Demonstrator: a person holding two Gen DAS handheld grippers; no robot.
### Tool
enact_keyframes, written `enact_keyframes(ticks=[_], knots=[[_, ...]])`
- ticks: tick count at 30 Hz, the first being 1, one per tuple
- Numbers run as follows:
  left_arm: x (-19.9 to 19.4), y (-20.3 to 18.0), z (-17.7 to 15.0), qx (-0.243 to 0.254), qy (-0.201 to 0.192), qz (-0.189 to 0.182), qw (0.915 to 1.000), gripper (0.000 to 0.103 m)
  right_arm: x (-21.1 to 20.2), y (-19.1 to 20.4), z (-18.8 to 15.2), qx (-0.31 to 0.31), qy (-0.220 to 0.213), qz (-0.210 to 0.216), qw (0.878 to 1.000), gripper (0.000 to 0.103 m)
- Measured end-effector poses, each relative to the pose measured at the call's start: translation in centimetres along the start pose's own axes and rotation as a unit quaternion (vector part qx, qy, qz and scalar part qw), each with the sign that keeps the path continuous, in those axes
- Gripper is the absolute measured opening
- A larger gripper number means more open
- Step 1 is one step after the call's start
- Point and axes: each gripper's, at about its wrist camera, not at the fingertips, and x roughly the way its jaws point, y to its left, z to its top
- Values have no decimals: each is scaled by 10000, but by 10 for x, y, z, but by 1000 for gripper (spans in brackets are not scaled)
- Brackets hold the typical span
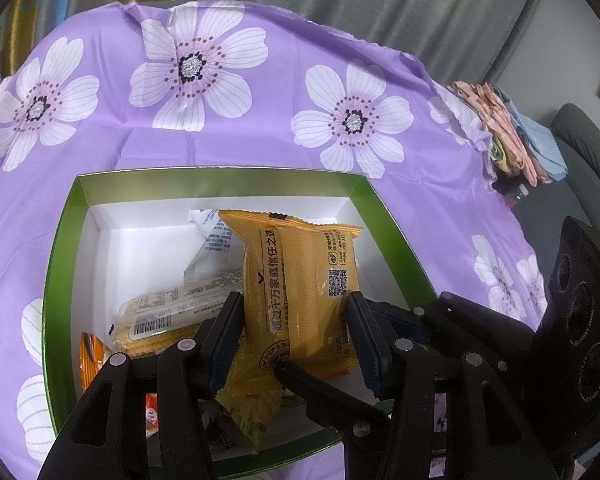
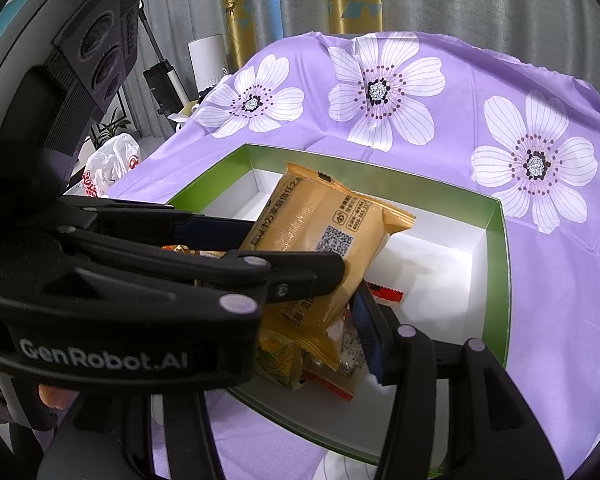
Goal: Organize snacks
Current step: 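Open both grippers to release the cake packet, withdraw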
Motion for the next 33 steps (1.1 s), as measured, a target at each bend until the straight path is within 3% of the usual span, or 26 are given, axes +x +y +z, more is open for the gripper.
enact_keyframes(ticks=[14, 17, 21, 33], knots=[[-3, -3, -3, 21, 59, 205, 9998, 61, -11, -1, 3, -31, -141, -66, 9999, 54], [-6, -6, -3, 48, 36, 213, 9998, 77, -13, 1, 3, -35, -160, -91, 9998, 57], [-17, -15, -1, 180, -96, 276, 9994, 79, -22, 4, 4, -9, -214, -124, 9997, 59], [-79, -43, -18, 466, -674, 477, 9955, 80, -79, 21, -6, 237, -610, -338, 9973, 83]])
